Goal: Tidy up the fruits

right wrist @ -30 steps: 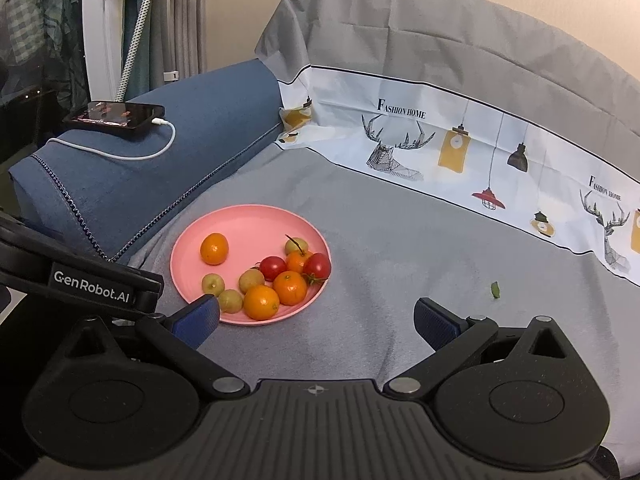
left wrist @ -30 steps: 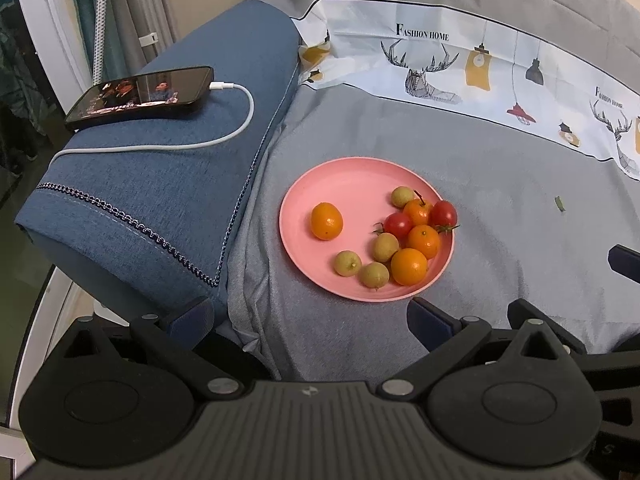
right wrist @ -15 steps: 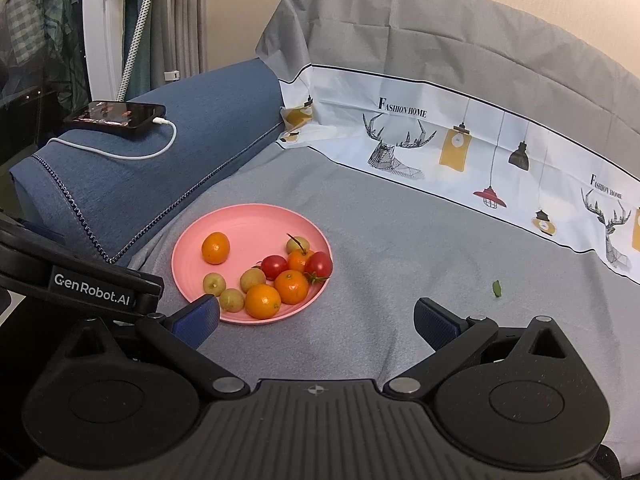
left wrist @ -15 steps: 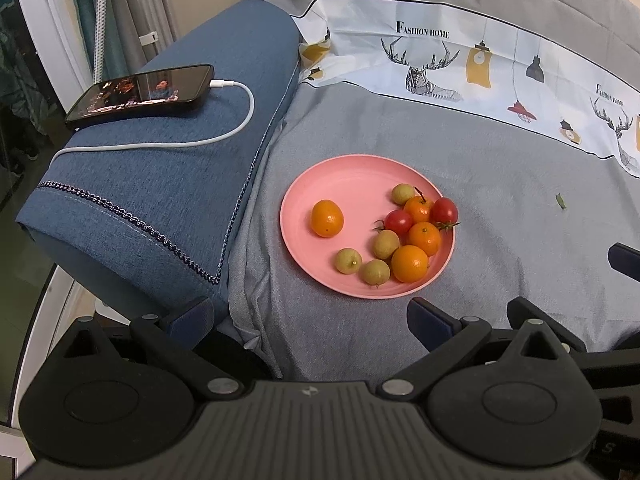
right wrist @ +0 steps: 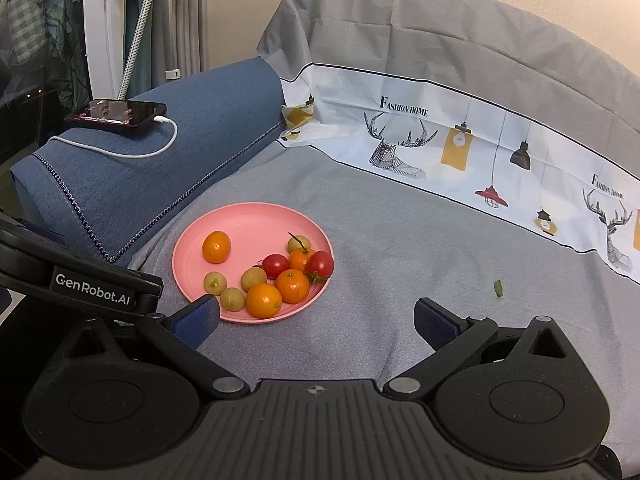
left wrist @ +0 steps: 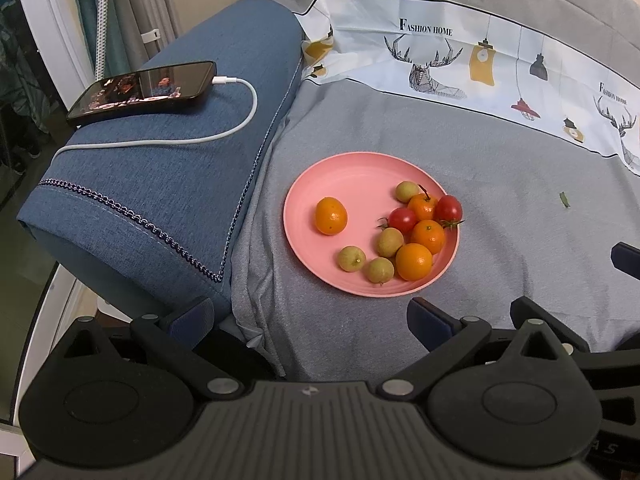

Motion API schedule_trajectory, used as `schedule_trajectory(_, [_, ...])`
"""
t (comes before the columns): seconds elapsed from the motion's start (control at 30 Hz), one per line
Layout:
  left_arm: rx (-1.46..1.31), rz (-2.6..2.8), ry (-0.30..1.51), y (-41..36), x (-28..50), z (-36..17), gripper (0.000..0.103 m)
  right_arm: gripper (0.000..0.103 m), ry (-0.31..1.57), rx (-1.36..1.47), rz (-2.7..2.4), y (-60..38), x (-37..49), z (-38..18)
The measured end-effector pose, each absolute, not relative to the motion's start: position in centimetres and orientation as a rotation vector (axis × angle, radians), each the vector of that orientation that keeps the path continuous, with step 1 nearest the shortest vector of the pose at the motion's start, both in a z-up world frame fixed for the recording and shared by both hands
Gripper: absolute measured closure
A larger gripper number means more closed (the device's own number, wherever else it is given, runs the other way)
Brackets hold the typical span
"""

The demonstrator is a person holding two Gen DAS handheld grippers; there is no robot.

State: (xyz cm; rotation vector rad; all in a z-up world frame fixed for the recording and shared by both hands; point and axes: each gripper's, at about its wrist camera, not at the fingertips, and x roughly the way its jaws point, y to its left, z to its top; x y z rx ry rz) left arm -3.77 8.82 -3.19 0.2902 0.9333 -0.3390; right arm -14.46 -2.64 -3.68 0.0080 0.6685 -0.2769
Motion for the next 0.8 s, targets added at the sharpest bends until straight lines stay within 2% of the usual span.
schedule_trajectory(0.8, [0.291, -0.317, 0.936, 8.86, -3.52, -3.25, 0.0, 0.001, 0.671, 0.006, -0.273, -2.57, -14.3, -4.01])
